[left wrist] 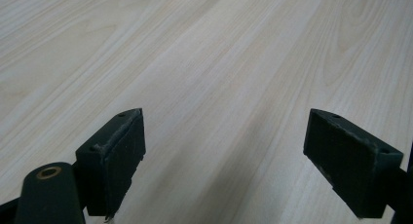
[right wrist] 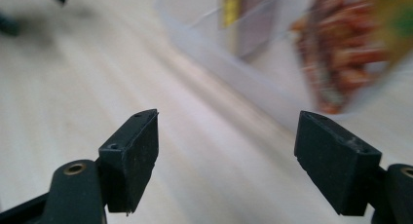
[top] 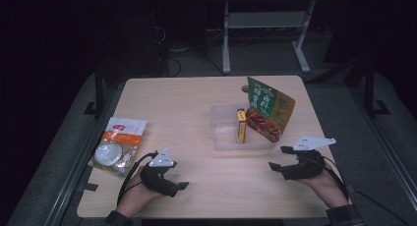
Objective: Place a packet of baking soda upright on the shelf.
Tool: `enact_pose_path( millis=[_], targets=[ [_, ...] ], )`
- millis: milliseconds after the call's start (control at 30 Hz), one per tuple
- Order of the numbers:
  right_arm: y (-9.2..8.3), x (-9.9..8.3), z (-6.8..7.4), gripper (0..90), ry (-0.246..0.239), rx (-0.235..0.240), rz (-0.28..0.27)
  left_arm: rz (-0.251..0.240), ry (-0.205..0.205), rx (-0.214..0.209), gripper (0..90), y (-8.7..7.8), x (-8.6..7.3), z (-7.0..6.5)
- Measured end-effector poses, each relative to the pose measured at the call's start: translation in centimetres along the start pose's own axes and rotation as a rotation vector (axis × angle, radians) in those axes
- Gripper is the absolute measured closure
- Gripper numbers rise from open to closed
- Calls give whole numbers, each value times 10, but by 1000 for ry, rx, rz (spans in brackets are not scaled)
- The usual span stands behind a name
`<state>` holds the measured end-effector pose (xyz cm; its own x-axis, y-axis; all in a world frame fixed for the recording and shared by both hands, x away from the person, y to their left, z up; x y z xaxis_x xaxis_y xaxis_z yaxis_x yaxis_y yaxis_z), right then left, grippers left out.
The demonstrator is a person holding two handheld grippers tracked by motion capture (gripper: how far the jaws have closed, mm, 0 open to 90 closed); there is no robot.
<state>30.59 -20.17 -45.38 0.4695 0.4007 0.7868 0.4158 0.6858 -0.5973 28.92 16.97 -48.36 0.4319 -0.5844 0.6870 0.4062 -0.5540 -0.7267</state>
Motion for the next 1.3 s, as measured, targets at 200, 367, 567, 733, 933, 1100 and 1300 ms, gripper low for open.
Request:
enact_pose_path(
  millis=[200, 367, 567, 733, 933, 1100, 1300],
  targets=[
    [24, -7, 28, 230, -25, 109, 47, 8, -12, 9, 147, 0, -3, 5],
    [43, -12, 44, 225, -52, 178, 97, 8, -22, 33, 147, -2, -4, 11],
    [53, -16, 49, 220, -79, 192, 140, 4, -40, 70, 150, -9, -3, 21],
    [54, -16, 47, 222, -75, 189, 144, -6, -70, 108, 212, -21, -2, 37],
    [56, -18, 47, 225, -81, 189, 152, -56, -148, 194, 319, -48, -6, 72],
    [57, -18, 46, 225, -75, 182, 159, -76, -217, 277, 386, -68, -17, 101],
    [58, -19, 46, 228, -78, 180, 166, -69, -284, 374, 402, -91, -33, 137]
  ],
)
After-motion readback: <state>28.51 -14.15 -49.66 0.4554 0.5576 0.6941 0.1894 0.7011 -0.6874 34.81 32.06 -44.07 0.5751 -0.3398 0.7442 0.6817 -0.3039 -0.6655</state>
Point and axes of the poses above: each handheld gripper's, and its own axes: y roughly forward along the jaws, x roughly out of its top, z roughly to its left, the point moved 6 cm from there along y, roughly forward along the jaws, and after that the axes turned 6 degrees about x, right-handed, at the moved point
